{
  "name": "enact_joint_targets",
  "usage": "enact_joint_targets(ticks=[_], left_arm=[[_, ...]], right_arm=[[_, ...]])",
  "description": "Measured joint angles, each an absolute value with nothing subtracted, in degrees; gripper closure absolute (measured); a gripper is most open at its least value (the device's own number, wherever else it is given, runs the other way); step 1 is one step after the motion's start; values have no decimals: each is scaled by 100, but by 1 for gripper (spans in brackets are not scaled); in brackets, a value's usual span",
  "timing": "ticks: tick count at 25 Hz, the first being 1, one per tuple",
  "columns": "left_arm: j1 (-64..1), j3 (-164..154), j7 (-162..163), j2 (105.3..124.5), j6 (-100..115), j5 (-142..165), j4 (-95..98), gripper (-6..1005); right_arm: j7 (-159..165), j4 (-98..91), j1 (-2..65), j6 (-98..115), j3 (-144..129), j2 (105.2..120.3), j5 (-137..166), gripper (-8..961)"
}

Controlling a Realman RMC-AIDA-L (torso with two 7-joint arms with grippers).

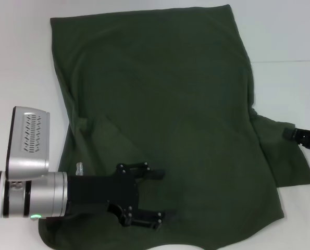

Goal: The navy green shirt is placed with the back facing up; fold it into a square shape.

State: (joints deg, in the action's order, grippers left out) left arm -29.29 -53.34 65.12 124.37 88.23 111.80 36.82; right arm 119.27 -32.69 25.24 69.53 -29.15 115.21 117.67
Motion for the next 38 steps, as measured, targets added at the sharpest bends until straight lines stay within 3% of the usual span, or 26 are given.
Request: enact_joint_targets(ticks=[3,14,38], left_arm=[[-2929,-5341,6513,12437,8824,11180,3682,123],[-2928,-5335,6513,12437,8824,11178,3683,123],[-2931,-5326,6588,12437,8843,11152,3674,122]], right_arm=[[11900,-3143,2562,6918,-2913,11503,11767,506],[11846,-3122,2529,6903,-2685,11505,11769,934],[11199,-3132,2644,6107,-2068,11483,11740,932]])
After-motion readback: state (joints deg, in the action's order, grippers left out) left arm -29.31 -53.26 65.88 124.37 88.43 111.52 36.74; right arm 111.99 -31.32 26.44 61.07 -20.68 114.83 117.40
